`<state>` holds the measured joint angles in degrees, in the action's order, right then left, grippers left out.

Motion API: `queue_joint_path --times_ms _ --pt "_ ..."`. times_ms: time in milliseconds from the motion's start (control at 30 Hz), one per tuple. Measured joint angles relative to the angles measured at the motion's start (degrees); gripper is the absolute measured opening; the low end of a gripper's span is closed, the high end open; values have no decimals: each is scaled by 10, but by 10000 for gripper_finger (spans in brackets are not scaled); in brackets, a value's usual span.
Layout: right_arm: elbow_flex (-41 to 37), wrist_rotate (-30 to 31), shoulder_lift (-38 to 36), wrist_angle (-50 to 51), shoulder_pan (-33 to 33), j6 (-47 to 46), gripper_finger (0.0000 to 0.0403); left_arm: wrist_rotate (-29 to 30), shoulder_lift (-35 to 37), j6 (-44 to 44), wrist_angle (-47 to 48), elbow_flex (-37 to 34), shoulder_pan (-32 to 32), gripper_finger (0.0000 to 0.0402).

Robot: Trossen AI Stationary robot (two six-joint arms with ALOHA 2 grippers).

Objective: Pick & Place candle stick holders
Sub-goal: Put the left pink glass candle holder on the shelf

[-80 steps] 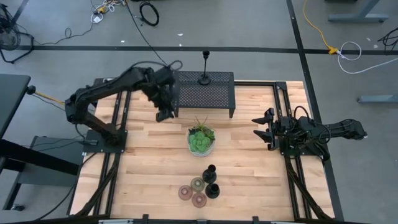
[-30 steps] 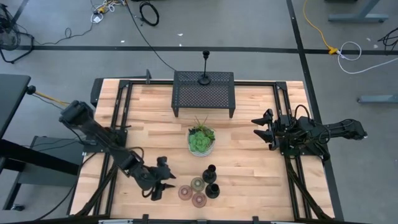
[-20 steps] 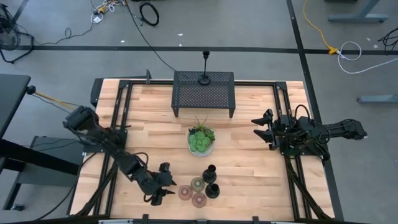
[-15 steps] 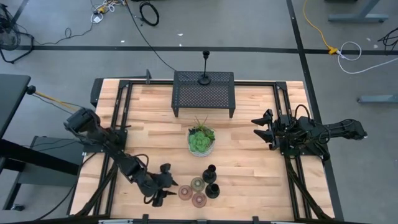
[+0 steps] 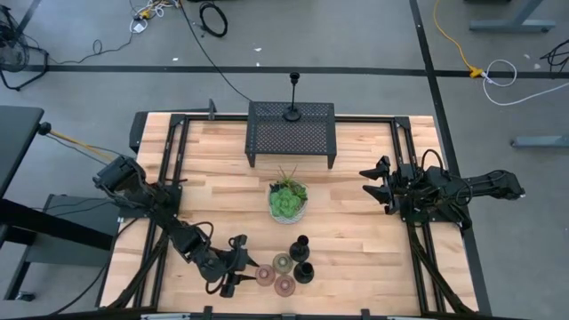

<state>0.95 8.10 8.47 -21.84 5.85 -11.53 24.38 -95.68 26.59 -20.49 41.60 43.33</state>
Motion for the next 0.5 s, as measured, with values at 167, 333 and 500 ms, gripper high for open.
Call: queue_joint_path --times_ms 167,333,500 --pt "0 0 0 0 0 0 236 0 0 -3 -17 0 0 177" --pt "0 0 0 0 0 0 236 0 0 -14 -23 0 0 177" --pt "0 0 0 0 0 0 236 3 0 -10 -24 0 0 177"
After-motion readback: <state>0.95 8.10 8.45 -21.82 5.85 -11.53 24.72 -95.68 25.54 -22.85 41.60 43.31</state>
